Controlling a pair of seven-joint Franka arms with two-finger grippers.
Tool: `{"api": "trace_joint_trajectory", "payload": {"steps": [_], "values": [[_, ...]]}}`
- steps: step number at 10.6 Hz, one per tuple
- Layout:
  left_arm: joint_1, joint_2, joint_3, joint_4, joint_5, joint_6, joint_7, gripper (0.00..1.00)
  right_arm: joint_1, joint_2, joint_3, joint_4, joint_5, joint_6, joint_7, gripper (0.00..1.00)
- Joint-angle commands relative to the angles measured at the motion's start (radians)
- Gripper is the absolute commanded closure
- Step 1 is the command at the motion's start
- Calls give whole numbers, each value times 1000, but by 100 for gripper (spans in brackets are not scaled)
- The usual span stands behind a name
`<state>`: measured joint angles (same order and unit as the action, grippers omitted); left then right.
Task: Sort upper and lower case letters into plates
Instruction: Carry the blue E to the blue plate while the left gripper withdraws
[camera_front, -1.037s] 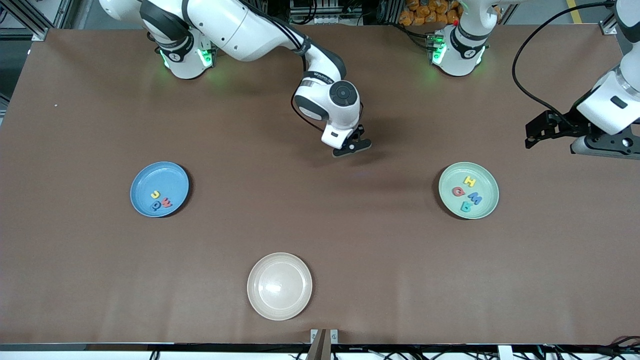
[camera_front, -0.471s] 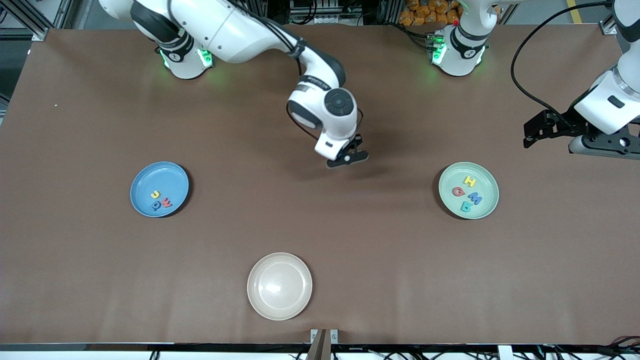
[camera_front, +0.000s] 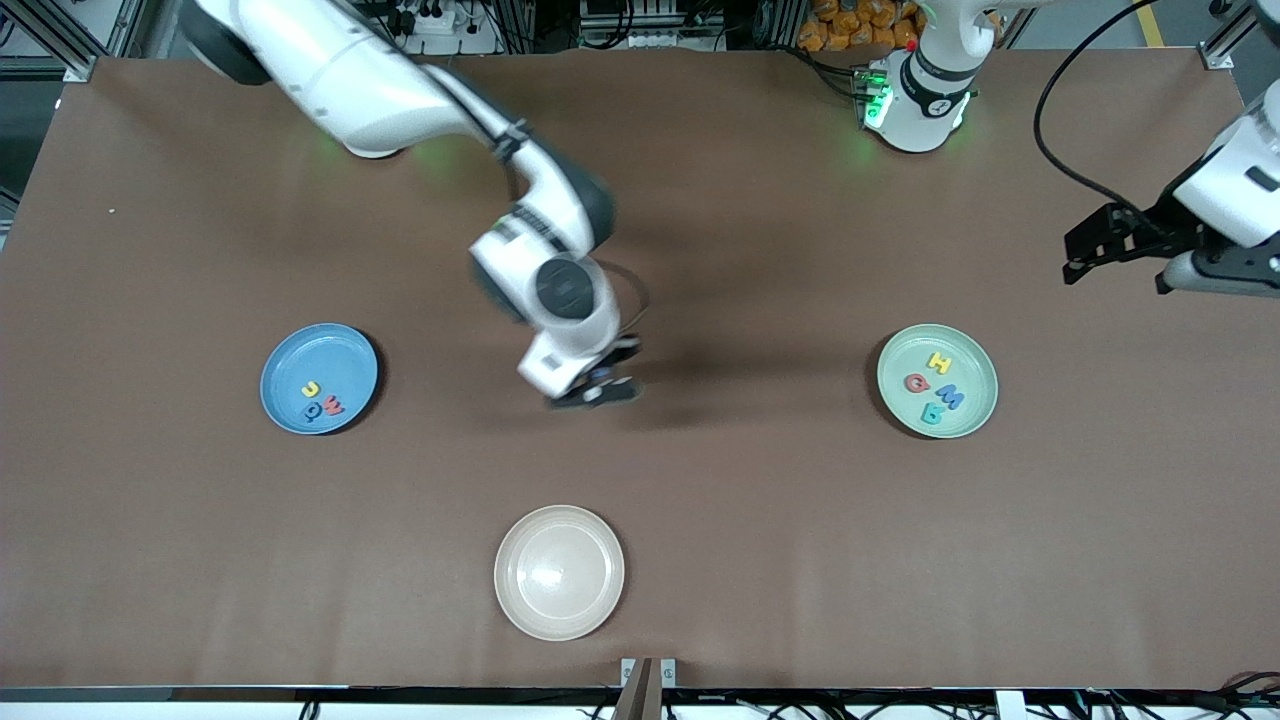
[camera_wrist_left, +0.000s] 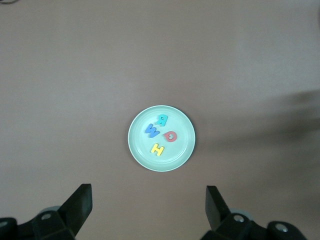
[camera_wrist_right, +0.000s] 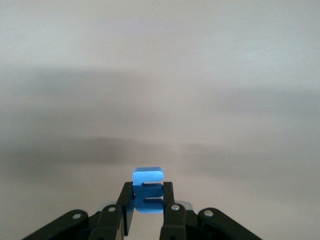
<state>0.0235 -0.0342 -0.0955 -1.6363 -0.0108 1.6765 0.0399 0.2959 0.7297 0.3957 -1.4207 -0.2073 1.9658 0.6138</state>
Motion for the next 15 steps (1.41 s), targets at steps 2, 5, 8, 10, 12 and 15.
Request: {"api": "trace_joint_trajectory", "payload": {"steps": [2, 5, 8, 10, 12, 15], "values": [[13, -16, 0, 1, -14, -26, 2, 0, -251, -56, 15, -26, 22, -96, -170, 100], [13, -15, -4, 1, -14, -26, 0, 0, -420, -72, -52, -46, -9, -96, -363, 99], [10, -15, -9, -2, -14, -26, 0, 0, -437, -55, -168, -63, -23, -79, -466, 99], [10, -13, -10, -4, -14, -32, 0, 0, -483, -68, -192, -153, 20, -6, -525, 98], [9, -12, -10, -5, -20, -38, 0, 0, -488, -70, -193, -182, 55, -7, -545, 95], [10, -10, -10, -10, -23, -40, 2, 0, -504, -93, -193, -242, 84, -7, -580, 95]]}}
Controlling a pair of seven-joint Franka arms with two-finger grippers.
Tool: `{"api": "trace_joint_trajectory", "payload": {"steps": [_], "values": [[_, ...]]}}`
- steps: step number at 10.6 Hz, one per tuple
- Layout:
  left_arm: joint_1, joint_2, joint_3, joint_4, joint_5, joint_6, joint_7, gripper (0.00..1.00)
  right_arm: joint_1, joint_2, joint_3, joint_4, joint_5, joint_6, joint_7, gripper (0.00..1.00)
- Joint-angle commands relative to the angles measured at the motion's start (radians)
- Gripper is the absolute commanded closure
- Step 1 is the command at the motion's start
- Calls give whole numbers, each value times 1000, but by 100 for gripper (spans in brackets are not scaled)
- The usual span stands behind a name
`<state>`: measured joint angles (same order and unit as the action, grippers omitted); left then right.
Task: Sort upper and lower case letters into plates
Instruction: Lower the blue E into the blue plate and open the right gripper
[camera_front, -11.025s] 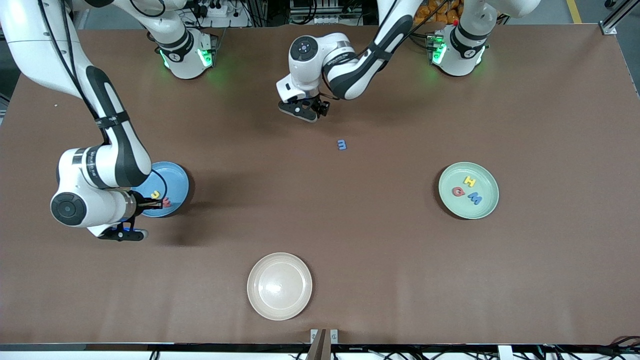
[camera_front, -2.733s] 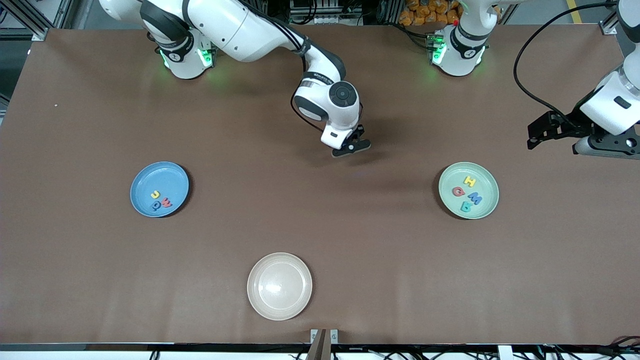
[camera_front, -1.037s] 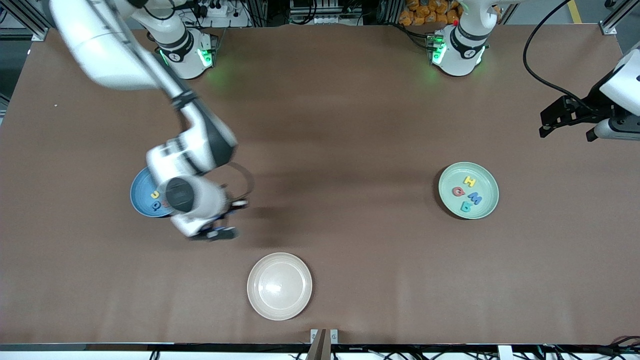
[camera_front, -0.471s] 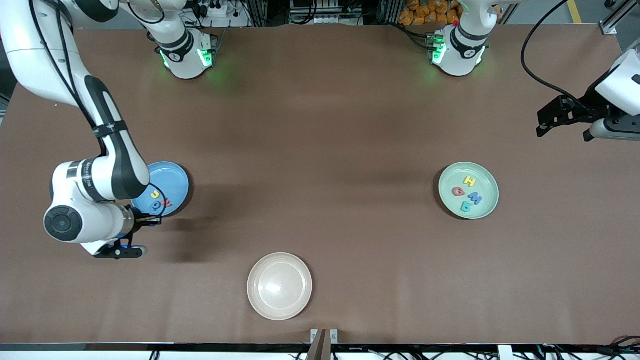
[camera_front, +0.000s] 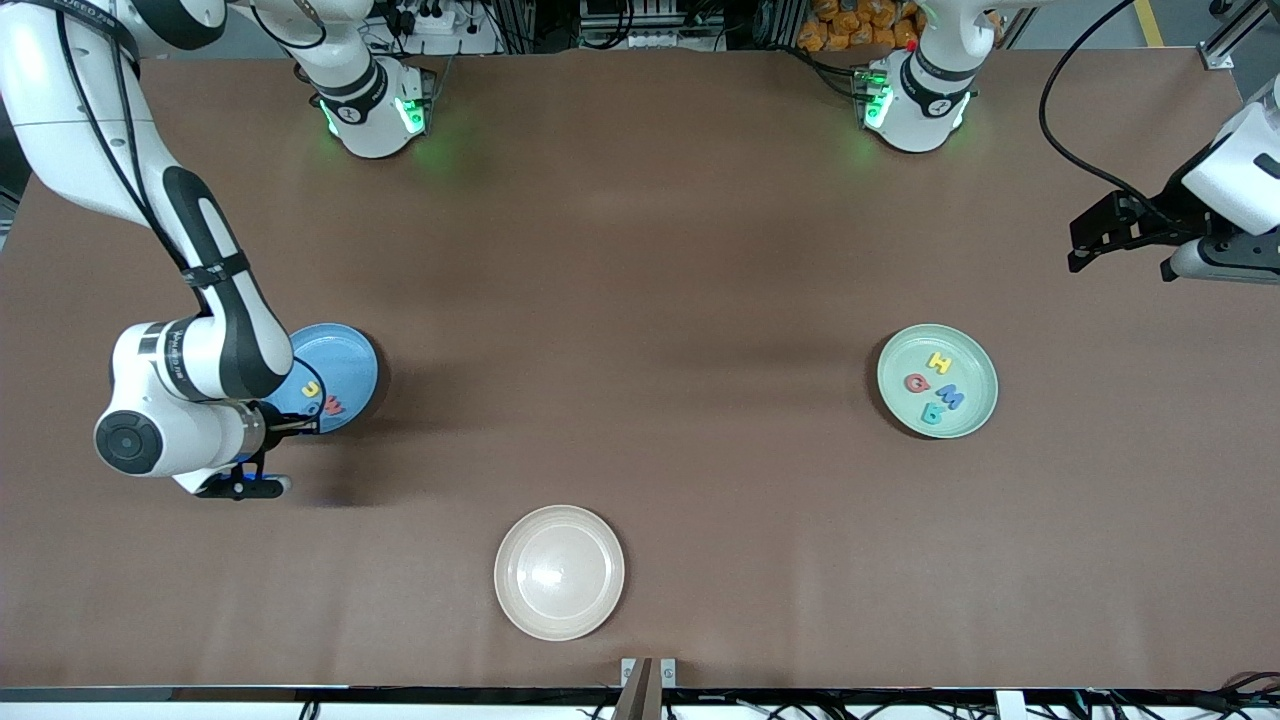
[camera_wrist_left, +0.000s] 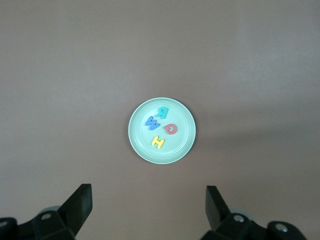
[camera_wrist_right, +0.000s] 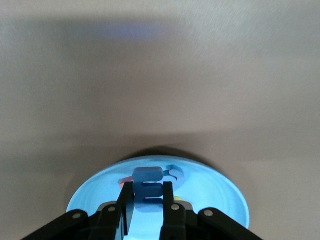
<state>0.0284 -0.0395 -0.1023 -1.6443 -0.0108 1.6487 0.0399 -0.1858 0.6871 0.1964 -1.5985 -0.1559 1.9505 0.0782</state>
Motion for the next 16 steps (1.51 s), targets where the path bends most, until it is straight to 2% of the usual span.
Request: {"api": "trace_joint_trajectory", "payload": {"steps": [1, 2, 4, 5, 7, 8, 9, 11, 13, 16], "values": [[5, -5, -4, -2, -23, -21, 5, 0, -27, -58, 5, -84, 44, 10, -55, 94], [5, -5, -4, 0, -23, -26, 6, 0, -27, -61, 3, -95, 44, 10, -55, 91], [5, -7, -4, 0, -23, -35, 8, 0, -29, -64, 3, -97, 45, 7, -52, 39], [5, -8, -4, 3, -23, -41, 9, 0, -29, -70, 2, -95, 45, 7, -51, 0], [7, -11, -4, 6, -23, -44, 11, 0, -20, -107, 3, -74, 53, -25, -34, 0], [7, -11, -2, 7, -23, -44, 9, 0, -21, -133, 2, -43, 65, -91, -37, 0], [7, -8, -2, 9, -21, -44, 11, 0, -21, -180, 2, -32, 88, -116, -41, 0], [7, 3, 0, 33, -14, -44, 9, 0, 12, -285, -46, -24, 90, -122, -34, 0], [8, 15, 3, 55, -15, -44, 6, 0, 23, -397, -46, -24, 99, -227, -31, 0], [37, 15, 10, 57, -18, -44, -47, 0, 26, -572, -31, -34, 99, -289, 18, 0]]}}
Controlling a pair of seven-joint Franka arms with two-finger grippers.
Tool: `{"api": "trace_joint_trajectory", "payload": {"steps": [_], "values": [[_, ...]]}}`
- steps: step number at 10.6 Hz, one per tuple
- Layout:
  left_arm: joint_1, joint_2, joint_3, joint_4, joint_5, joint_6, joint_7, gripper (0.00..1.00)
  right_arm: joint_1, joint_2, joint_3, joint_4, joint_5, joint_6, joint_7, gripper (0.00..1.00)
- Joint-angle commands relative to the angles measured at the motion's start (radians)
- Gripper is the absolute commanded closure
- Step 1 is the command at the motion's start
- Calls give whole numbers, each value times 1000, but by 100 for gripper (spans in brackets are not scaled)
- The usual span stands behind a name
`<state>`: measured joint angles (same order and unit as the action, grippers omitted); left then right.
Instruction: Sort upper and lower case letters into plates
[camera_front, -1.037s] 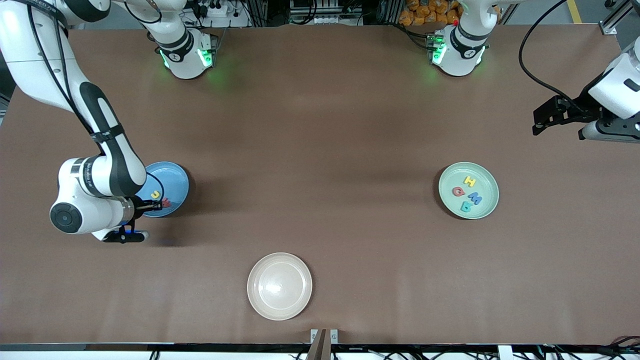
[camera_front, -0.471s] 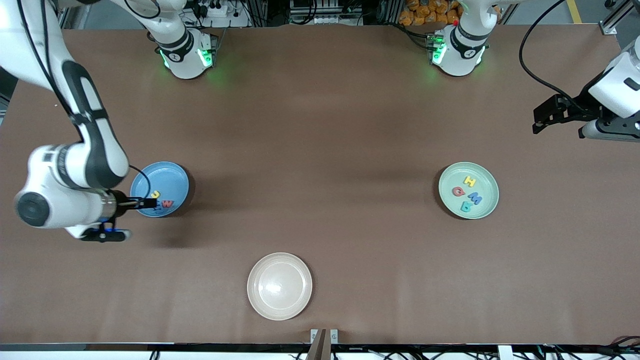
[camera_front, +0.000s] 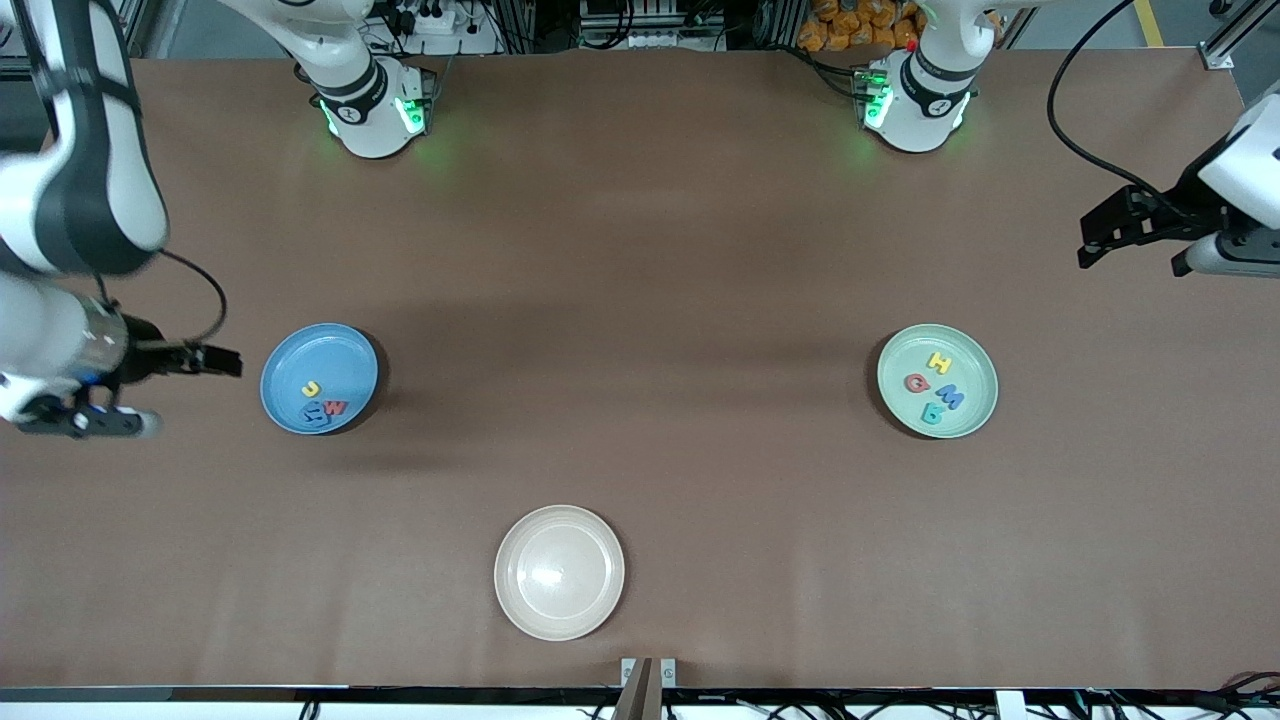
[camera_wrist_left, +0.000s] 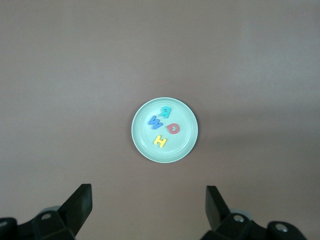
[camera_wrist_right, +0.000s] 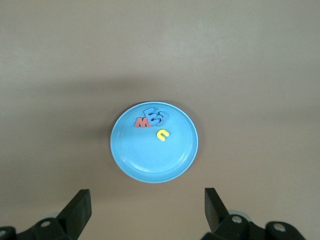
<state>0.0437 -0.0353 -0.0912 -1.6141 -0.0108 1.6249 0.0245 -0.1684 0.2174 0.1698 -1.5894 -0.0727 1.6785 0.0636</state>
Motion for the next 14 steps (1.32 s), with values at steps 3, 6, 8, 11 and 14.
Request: {"api": "trace_joint_trajectory", "payload": {"steps": [3, 6, 8, 11, 14], "values": [[21, 9, -2, 39, -12, -20, -67, 0, 13, -159, 43, -17, 8, -17, 42, 0], [22, 2, -2, 39, -11, -20, -71, 0, 52, -147, -7, 35, 17, -19, 32, 0], [24, -12, -1, 36, 9, -23, -63, 0, 108, -148, -38, 39, 17, -70, 32, 0], [39, -29, -1, 36, 15, -25, -43, 0, 119, -145, -38, 52, 14, -111, 30, 0], [31, -25, -9, 40, 20, -26, -46, 0, 96, -96, -47, 124, 57, -51, 39, 0]]}}
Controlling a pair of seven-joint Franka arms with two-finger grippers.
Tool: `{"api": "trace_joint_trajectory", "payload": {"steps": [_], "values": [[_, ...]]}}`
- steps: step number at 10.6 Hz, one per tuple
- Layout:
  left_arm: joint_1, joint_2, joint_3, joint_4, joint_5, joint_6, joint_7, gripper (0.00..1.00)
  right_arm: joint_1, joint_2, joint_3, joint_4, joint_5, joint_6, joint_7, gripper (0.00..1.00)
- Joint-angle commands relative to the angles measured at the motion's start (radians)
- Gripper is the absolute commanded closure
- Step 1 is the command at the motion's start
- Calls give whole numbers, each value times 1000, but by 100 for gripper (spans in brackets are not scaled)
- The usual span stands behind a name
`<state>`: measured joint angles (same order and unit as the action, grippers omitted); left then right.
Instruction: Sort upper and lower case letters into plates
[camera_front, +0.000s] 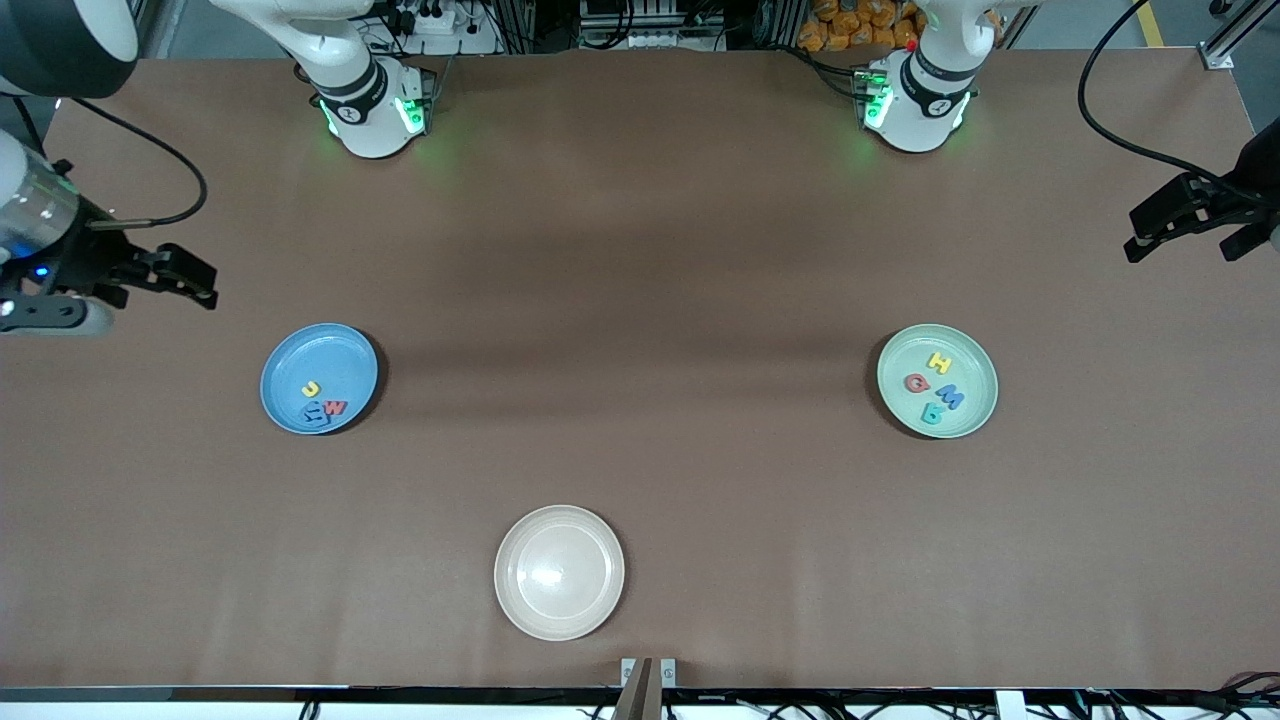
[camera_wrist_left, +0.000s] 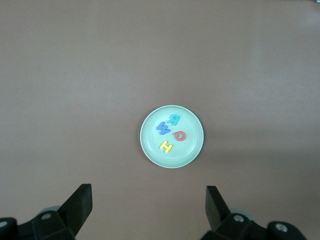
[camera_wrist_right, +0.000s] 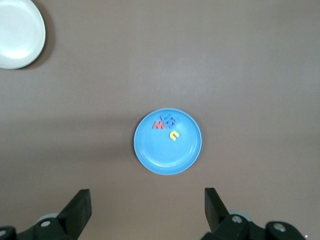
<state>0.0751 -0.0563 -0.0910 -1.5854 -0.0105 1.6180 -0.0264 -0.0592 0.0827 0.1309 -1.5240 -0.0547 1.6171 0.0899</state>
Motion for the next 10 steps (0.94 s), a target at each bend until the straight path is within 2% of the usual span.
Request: {"api": "trace_joint_trajectory", "payload": {"steps": [1, 5, 7, 8, 10], "values": [[-1, -2, -15, 10, 20, -20, 3, 0, -2, 34, -13, 65, 77, 15, 14, 0], [-43, 21, -16, 10, 56, -17, -6, 0, -5, 37, -17, 88, 65, 10, 11, 0], [-43, 23, -18, 10, 57, -17, -1, 0, 10, 28, -13, 88, -14, 3, 14, 0], [-44, 21, -18, 10, 57, -17, -3, 0, 13, 26, -16, 90, -25, -3, 14, 0], [-44, 18, -18, 10, 57, -18, -6, 0, 15, 26, -25, 90, -10, -49, 20, 0]]}}
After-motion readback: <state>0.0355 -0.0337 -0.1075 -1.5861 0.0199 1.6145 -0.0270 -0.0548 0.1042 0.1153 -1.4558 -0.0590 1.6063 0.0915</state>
